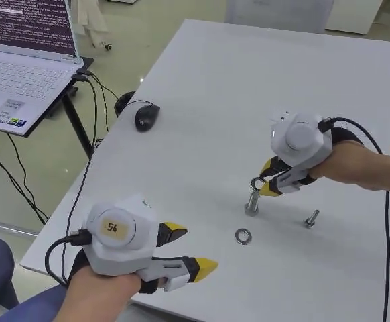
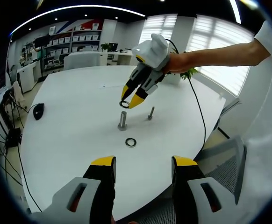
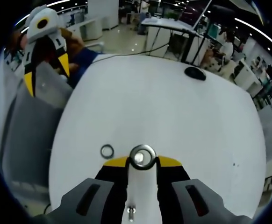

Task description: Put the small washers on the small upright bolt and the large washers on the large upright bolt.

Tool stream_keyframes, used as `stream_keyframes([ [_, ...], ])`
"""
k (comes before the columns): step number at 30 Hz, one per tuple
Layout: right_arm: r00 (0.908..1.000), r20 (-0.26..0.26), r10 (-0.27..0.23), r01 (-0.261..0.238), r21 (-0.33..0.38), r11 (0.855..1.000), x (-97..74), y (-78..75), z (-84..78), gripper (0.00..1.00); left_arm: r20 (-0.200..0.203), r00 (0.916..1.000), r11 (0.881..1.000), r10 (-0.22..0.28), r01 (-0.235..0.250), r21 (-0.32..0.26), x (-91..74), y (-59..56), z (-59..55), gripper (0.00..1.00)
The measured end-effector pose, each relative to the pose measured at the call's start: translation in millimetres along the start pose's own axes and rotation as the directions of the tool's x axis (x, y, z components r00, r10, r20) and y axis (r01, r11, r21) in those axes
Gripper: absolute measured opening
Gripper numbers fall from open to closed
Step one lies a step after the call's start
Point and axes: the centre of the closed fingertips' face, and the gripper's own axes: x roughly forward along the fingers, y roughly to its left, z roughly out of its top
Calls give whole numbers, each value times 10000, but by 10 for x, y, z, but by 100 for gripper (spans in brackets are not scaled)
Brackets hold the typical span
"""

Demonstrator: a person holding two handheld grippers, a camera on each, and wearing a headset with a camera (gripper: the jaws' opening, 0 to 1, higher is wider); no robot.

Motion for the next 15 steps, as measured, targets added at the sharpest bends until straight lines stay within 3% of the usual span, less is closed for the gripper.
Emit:
stream_keyframes([
  [15,9994,-279,203,-198,160,9997,169,46,-79,23,9,9999,9999,112,-112,-89,-41,35,-23,47],
])
